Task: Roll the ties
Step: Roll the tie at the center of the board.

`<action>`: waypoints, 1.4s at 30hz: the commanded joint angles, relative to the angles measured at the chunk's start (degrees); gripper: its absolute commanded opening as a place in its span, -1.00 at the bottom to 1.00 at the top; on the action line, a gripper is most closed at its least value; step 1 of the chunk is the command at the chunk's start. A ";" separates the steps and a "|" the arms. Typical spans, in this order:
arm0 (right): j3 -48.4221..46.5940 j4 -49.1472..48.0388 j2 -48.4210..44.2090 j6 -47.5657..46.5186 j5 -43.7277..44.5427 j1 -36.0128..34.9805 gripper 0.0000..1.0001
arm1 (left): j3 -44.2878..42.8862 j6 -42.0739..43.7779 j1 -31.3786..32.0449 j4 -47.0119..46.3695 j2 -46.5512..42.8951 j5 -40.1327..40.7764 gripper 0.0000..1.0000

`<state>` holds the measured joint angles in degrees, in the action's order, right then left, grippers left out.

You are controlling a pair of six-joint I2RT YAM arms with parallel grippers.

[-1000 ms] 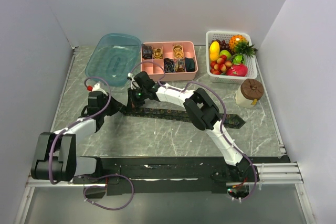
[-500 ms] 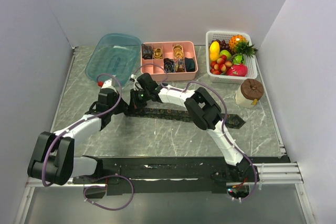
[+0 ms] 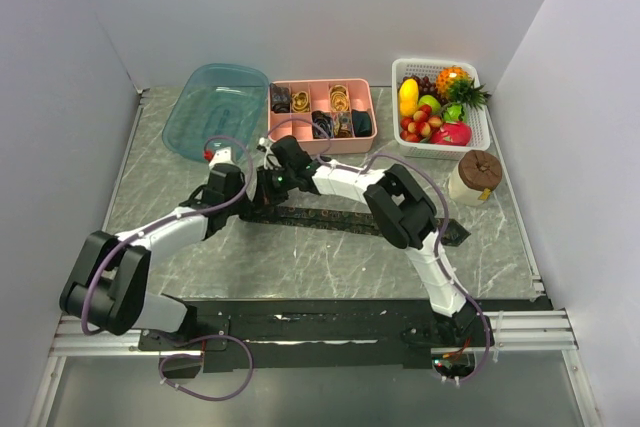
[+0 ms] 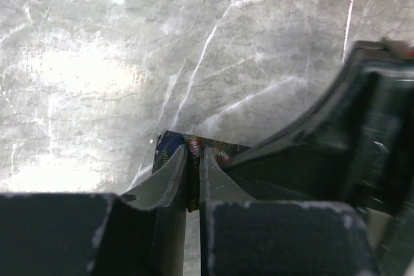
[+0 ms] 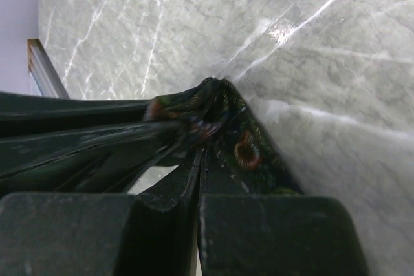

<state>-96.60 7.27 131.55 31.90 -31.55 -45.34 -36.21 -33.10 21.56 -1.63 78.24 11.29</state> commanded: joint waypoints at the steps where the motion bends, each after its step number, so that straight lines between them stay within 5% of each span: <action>1: 1.14 -1.56 -5.77 -0.26 -0.35 1.22 -1.00 | -3.08 0.85 2.69 1.45 1.74 5.49 -0.98; 15: 7.82 3.11 -11.22 -3.25 6.41 5.08 -1.00 | -6.68 0.76 11.30 3.74 7.19 12.35 -0.90; 18: 8.62 3.02 -11.49 -3.42 6.33 5.44 -1.00 | -7.04 0.76 12.53 3.74 7.54 13.58 -0.70; 22: 8.88 3.02 -11.31 -3.42 6.24 5.61 -1.00 | -6.42 0.32 13.77 2.69 7.02 13.94 -0.06; 25: 8.97 3.01 -11.31 -3.42 6.15 5.62 -1.00 | -5.81 -0.47 13.95 2.07 6.58 13.67 0.07; 42: 10.20 2.31 -11.40 -3.51 5.80 6.50 -1.00 | -1.41 -5.04 14.03 -6.28 7.54 8.22 0.04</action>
<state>-87.59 10.72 123.13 29.06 -25.96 -39.38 -38.13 -35.94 35.35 -4.67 85.17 20.56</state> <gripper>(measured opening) 0.006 0.517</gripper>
